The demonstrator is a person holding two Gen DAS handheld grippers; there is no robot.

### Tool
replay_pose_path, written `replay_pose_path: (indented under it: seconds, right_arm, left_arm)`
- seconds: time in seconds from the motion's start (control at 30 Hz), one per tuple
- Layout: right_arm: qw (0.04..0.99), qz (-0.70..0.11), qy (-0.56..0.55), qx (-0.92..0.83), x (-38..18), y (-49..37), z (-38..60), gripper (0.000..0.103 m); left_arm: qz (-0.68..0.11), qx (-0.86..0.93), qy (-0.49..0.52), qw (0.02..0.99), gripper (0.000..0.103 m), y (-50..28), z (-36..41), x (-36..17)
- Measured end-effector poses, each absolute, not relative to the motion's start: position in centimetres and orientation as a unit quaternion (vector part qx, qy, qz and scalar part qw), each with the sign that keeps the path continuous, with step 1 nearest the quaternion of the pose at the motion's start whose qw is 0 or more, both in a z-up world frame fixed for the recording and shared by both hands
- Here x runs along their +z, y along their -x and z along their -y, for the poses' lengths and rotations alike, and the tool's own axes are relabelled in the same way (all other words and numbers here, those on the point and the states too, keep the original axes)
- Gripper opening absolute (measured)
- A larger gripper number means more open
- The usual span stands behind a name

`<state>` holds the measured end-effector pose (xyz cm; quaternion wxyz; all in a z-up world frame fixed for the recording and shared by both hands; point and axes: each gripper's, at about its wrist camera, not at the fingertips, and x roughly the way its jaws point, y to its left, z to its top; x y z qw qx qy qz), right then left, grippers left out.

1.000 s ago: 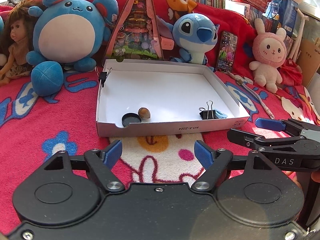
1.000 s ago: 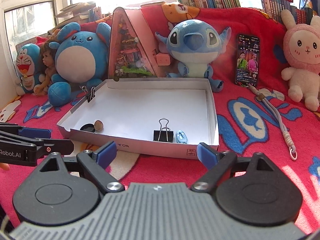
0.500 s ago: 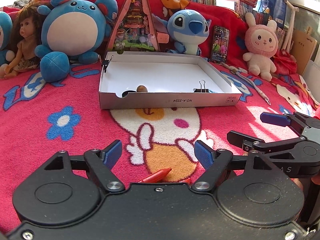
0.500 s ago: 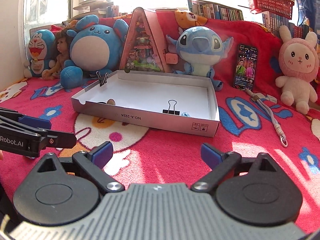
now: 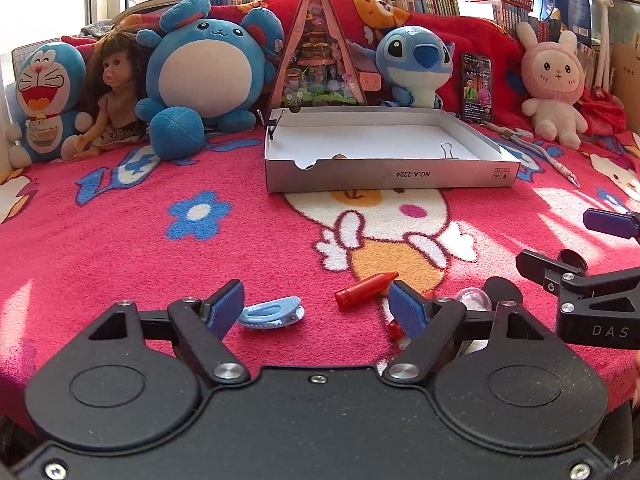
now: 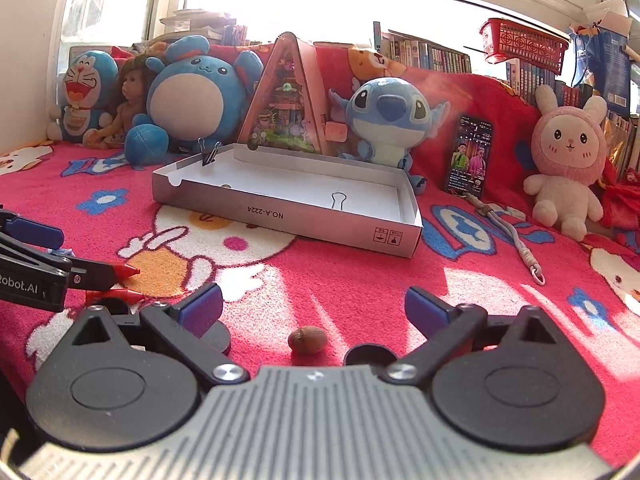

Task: Organize rigid objects
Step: 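Withdraw both open grippers from the box toward the remaining items, then grasp the second blue hair clip with the left gripper while the right gripper grasps a black lid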

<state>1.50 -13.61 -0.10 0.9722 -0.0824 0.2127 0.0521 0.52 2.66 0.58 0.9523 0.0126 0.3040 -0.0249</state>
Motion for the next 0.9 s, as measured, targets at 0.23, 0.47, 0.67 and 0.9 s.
replay_pose_path:
  seconds: [0.23, 0.47, 0.67, 0.9]
  right_arm:
    - [0.977, -0.191, 0.089, 0.036, -0.6, 0.0, 13.8, 0.103]
    - [0.979, -0.189, 0.070, -0.005, -1.1, 0.3, 14.9, 0.103]
    - [0.979, -0.197, 0.054, -0.023, -1.3, 0.6, 16.2, 0.103]
    - [0.975, -0.218, 0.041, -0.029, -1.8, 0.6, 16.9, 0.100]
  left_arm:
    - [-0.292, 0.020, 0.009, 0.956, 0.082, -0.1, -4.2, 0.6]
    - [-0.311, 0.025, 0.042, 0.949, 0.078, -0.5, -5.1, -0.2]
    - [-0.312, 0.029, 0.042, 0.949, 0.073, -0.4, -5.2, -0.5]
    - [-0.311, 0.028, 0.038, 0.949, 0.062, -0.3, -4.8, -0.6]
